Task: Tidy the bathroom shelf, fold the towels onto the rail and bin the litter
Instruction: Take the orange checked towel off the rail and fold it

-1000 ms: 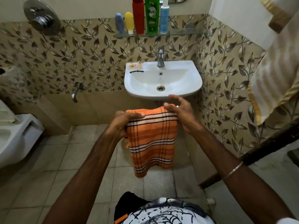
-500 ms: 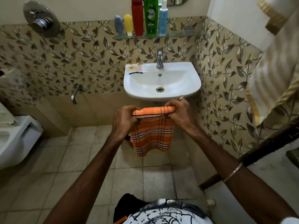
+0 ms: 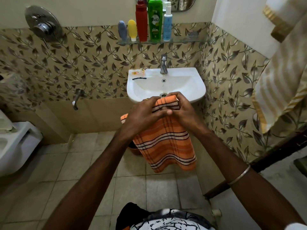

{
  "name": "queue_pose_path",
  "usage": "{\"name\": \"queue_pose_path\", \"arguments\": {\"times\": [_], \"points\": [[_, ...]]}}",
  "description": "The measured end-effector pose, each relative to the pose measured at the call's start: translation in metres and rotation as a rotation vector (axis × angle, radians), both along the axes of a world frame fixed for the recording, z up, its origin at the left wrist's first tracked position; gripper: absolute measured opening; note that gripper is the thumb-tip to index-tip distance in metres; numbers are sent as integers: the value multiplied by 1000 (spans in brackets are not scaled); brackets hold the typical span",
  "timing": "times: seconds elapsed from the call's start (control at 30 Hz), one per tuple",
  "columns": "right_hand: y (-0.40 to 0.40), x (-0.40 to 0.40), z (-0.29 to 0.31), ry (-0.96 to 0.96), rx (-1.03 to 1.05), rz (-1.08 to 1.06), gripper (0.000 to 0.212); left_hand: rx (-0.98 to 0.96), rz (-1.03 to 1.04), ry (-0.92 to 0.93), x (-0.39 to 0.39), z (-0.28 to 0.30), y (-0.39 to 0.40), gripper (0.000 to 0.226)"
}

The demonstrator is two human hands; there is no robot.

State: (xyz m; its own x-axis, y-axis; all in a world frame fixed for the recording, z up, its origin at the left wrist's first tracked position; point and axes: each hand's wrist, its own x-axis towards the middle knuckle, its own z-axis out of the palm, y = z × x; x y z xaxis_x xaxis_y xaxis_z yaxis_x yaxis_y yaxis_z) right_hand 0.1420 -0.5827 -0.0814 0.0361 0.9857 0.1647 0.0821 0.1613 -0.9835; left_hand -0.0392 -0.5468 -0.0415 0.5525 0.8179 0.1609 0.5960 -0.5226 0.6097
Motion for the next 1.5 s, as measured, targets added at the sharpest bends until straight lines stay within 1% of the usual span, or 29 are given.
{"name": "queue_pose_path", "arguments": {"times": [0.07, 0.13, 0.2, 0.23, 0.27, 0.33, 0.47, 0.6, 0.67, 0.7, 0.73, 0.77, 0.8, 0.83, 0.87, 0.97, 1.0, 1.03, 1.07, 1.17, 1.2, 1.27, 1.3, 1.33, 1.4, 1.43, 1.47, 1.5], "points": [[2, 3, -2, 104, -13, 21, 46, 47, 13, -69, 6, 5, -1, 49], [2, 12, -4, 198, -38, 53, 48, 87, -27, -110, 9, 8, 2, 45], [1, 21, -10, 301, -70, 98, 49, 121, -75, -108, 13, 11, 2, 44], [0, 24, -14, 316, -87, 123, 52, 136, -87, -108, 15, 12, 3, 40], [-1, 26, -18, 286, -103, 149, 55, 153, -87, -115, 16, 13, 5, 37], [-5, 26, -31, 131, -136, 188, 54, 179, -68, -131, 14, 19, 13, 33], [-12, 17, -66, -58, -265, 185, 57, 223, -64, -95, -2, 34, 36, 34], [-4, 12, -91, -205, -344, 251, 48, 202, -62, -119, -20, 45, 59, 35], [7, 13, -84, -316, -406, 321, 55, 190, -70, -136, -27, 50, 70, 34], [14, 14, -76, -347, -433, 356, 63, 184, -79, -145, -30, 53, 76, 34], [21, 14, -65, -326, -433, 362, 74, 181, -90, -154, -33, 55, 81, 34], [27, 13, -53, -256, -400, 331, 86, 180, -104, -161, -35, 58, 86, 35], [33, 9, -39, -166, -344, 291, 94, 182, -121, -162, -36, 60, 91, 37], [39, 3, -24, -82, -281, 266, 96, 186, -139, -157, -36, 63, 94, 39], [47, -5, -10, -35, -222, 252, 91, 191, -157, -151, -38, 67, 99, 39], [76, -32, 16, -58, -77, 142, 54, 203, -224, -158, -43, 78, 116, 40], [85, -37, 19, -43, -45, 86, 45, 206, -245, -171, -47, 82, 122, 42], [93, -40, 22, -12, -28, 34, 41, 197, -265, -190, -52, 85, 131, 46], [100, -43, 24, 21, -22, -2, 39, 178, -280, -199, -57, 88, 141, 54], [114, -44, 31, 70, -11, -47, 36, 95, -268, -183, -79, 87, 173, 96], [118, -44, 34, 91, -7, -61, 36, 32, -250, -243, -87, 82, 183, 106], [122, -43, 40, 145, -3, -97, 36, -150, -193, -501, -100, 63, 195, 117], [123, -42, 43, 171, 1, -121, 36, -271, -171, -632, -104, 51, 198, 122], [123, -40, 47, 200, 11, -145, 37, -408, -177, -721, -105, 36, 198, 126], [123, -38, 53, 265, 33, -200, 35, -683, -273, -777, -97, 11, 198, 128], [123, -36, 57, 290, 41, -227, 33, -794, -323, -790, -89, 3, 197, 121], [123, -33, 61, 300, 51, -250, 31, -866, -347, -804, -81, -2, 197, 109], [123, -30, 66, 301, 62, -274, 31, -893, -341, -821, -73, -5, 198, 94]]}}
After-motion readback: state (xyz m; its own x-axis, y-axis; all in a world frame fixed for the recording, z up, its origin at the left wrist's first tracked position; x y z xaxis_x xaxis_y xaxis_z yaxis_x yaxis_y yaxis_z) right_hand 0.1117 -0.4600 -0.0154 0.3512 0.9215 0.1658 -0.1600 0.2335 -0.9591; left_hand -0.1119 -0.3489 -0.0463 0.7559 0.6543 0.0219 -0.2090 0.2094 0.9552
